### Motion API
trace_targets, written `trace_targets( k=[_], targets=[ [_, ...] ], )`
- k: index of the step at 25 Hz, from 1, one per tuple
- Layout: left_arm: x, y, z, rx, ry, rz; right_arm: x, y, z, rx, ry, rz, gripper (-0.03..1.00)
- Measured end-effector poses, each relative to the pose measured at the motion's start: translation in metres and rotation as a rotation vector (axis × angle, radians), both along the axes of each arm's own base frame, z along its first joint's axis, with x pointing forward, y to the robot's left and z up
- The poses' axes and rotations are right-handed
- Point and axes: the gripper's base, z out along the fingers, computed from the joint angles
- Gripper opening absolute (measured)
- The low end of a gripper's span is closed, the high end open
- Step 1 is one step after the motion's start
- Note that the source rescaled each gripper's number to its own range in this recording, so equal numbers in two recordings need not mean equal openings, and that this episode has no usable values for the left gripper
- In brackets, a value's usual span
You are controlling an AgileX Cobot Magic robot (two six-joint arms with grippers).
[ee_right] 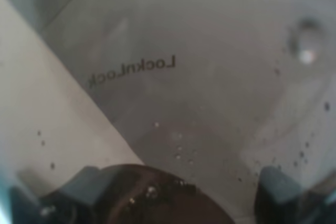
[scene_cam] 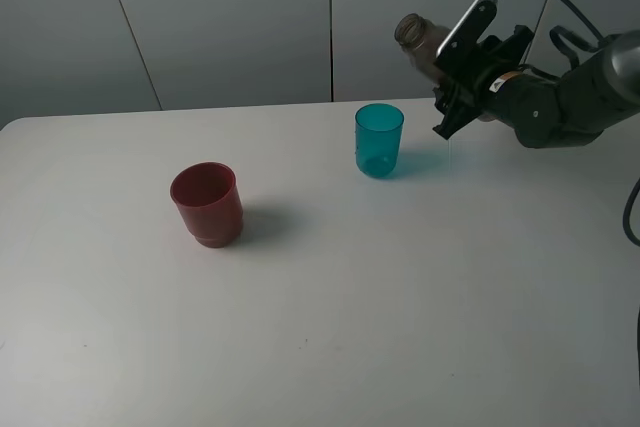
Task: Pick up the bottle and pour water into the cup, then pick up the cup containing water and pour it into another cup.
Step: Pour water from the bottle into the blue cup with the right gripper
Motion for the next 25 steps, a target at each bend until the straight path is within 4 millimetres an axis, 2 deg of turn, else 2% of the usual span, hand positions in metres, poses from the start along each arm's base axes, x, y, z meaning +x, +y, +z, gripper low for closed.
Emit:
trace_targets(
  k=[12, 25],
  targets=[
    [0.0, 0.0, 0.0, 0.0, 0.0, 0.0, -0.0007, 0.0006, -0.0001, -0.362, -0.048, 0.096, 0.0],
    [0.0, 0.0, 0.0, 0.0, 0.0, 0.0, -0.0005, -0.0024, -0.0004, -0.578, -0.061, 0.139, 0.0]
  ],
)
